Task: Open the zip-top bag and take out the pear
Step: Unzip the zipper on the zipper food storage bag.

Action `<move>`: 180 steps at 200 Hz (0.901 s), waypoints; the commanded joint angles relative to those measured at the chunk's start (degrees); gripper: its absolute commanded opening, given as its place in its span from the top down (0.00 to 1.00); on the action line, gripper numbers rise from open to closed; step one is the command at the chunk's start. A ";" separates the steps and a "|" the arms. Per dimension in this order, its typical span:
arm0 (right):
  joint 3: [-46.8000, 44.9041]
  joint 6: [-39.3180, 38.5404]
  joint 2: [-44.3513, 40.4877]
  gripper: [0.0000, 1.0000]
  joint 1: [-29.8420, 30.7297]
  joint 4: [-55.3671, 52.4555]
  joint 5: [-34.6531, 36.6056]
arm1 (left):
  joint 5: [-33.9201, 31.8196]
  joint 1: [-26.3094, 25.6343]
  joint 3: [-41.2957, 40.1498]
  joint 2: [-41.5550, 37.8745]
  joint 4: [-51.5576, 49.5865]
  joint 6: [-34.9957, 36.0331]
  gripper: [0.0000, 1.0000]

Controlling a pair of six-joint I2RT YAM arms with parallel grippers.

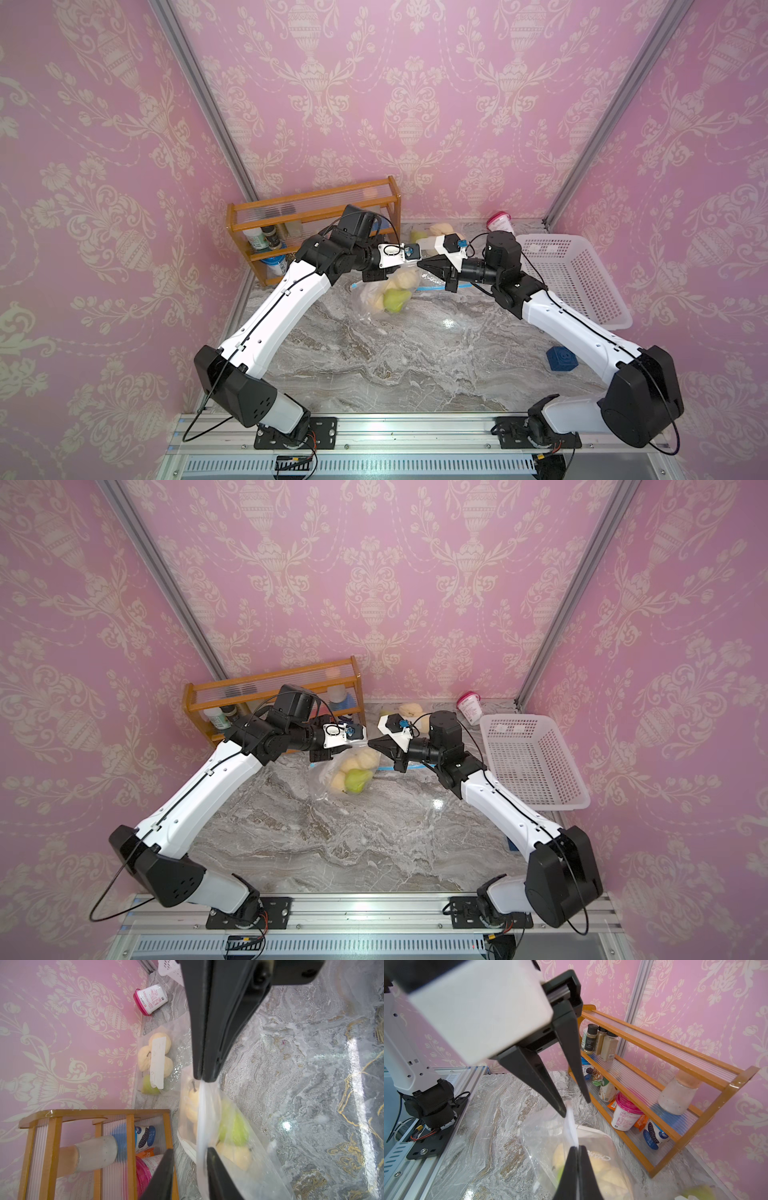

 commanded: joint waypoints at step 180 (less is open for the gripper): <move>-0.93 12.73 -2.60 1.00 -0.37 6.29 15.58 | 33.14 30.87 -40.00 -12.37 28.38 -90.63 0.15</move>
